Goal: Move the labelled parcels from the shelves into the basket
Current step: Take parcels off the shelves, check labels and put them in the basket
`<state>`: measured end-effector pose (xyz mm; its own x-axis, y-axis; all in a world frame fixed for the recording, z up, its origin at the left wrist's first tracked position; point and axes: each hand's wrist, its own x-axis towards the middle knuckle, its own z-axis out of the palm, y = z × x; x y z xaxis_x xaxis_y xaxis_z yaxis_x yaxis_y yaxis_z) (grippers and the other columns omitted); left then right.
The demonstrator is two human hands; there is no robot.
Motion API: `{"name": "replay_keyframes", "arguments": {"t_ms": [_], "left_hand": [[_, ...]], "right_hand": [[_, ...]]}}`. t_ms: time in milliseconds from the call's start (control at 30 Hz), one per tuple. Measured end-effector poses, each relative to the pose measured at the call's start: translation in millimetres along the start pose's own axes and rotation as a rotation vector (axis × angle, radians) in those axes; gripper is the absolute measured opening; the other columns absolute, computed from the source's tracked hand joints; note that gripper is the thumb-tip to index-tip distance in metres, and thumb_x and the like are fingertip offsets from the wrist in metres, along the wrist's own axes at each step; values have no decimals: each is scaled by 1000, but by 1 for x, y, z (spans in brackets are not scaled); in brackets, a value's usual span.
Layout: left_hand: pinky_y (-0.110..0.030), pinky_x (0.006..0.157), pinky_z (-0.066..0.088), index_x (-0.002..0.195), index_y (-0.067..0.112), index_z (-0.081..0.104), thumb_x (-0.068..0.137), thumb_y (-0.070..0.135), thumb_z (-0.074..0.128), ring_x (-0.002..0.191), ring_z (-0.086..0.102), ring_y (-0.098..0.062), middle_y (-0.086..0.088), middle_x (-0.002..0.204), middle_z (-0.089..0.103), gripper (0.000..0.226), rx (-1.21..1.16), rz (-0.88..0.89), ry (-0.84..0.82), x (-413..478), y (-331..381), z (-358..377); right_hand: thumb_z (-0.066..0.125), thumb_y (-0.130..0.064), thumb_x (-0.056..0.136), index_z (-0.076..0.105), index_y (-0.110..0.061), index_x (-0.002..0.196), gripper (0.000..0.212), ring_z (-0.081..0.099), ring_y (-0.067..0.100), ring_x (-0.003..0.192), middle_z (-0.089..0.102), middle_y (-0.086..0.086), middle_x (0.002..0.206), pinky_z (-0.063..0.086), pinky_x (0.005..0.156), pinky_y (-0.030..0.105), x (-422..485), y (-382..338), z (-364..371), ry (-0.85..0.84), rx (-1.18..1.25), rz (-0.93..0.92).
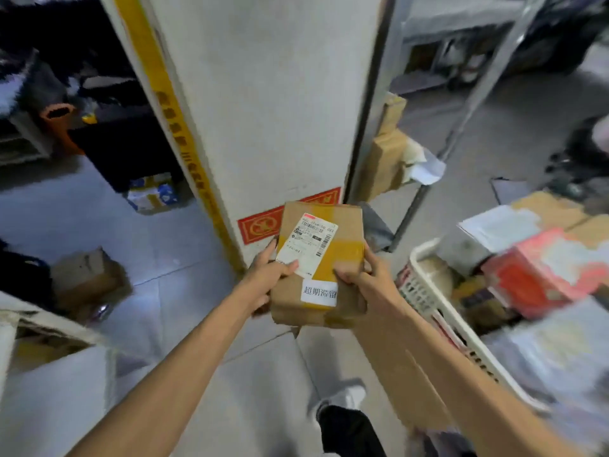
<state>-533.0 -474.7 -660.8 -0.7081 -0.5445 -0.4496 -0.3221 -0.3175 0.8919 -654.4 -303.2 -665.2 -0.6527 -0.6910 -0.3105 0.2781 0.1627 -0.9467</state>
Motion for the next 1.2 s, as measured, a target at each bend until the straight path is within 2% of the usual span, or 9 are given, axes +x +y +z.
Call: {"name": "replay_keyframes", "arguments": {"t_ms": [100, 233, 333, 533, 633, 767, 1000, 1100, 1200], "left_hand": [[-23, 64, 56, 130, 33, 48, 88, 0, 62, 88, 68, -9, 6, 103, 69, 55, 107, 6, -195, 36, 31, 75], [-31, 82, 55, 129, 34, 50, 85, 0, 66, 102, 66, -17, -1, 119, 67, 57, 244, 47, -422, 81, 70, 168], [-35, 88, 54, 129, 31, 51, 85, -1, 65, 104, 65, -19, -3, 120, 66, 56, 323, 83, -547, 105, 100, 233], [-33, 80, 56, 127, 28, 52, 85, 2, 66, 99, 67, -21, -3, 117, 68, 51, 368, 92, -762, 144, 148, 337], [-36, 87, 55, 122, 34, 56, 83, 10, 71, 102, 67, -20, 2, 115, 69, 49, 427, 123, -824, 157, 164, 382], [-45, 86, 56, 130, 37, 53, 82, 18, 74, 99, 69, -20, 5, 115, 69, 56, 512, 82, -924, 175, 172, 442], [-33, 65, 56, 143, 35, 38, 84, 20, 72, 92, 66, -15, 9, 111, 67, 69, 630, -25, -994, 206, 156, 526], [-50, 76, 58, 143, 35, 36, 78, 31, 76, 93, 67, -18, 5, 121, 65, 76, 711, -80, -991, 217, 132, 540], [-49, 81, 57, 146, 39, 30, 74, 35, 78, 103, 64, -18, 6, 134, 56, 87, 701, -88, -963, 228, 115, 547]], "right_hand": [[77, -8, 79, 52, -23, 131, 59, 72, 25, 95, 71, 7, 113, 60, 78, 38, -9, -11, -65, 205, 94, -17], [81, -25, 67, 53, -26, 133, 73, 70, 20, 100, 72, -1, 111, 56, 88, 44, -10, -33, -141, 458, 104, -68], [81, -23, 65, 51, -24, 136, 77, 70, 22, 99, 70, 4, 115, 59, 81, 41, -12, -52, -187, 599, 174, -106], [72, -10, 83, 58, -29, 122, 45, 71, 8, 88, 72, -6, 104, 57, 72, 26, -12, -90, -262, 827, 182, -179], [74, -16, 81, 58, -31, 120, 45, 70, 7, 87, 71, -9, 103, 55, 67, 20, -12, -106, -298, 891, 216, -150], [79, -30, 61, 59, -34, 126, 68, 66, 17, 103, 70, -5, 113, 54, 92, 40, -11, -119, -345, 1008, 227, -86], [71, -17, 74, 60, -27, 124, 53, 67, 18, 98, 70, -3, 111, 54, 88, 36, -4, -109, -397, 1203, 214, 47], [66, -6, 83, 58, -28, 122, 45, 67, 15, 94, 70, -6, 102, 51, 75, 26, -1, -100, -408, 1207, 243, 111], [67, -6, 83, 58, -30, 121, 46, 67, 9, 90, 69, -12, 98, 50, 69, 20, 3, -88, -418, 1211, 228, 175]]}}
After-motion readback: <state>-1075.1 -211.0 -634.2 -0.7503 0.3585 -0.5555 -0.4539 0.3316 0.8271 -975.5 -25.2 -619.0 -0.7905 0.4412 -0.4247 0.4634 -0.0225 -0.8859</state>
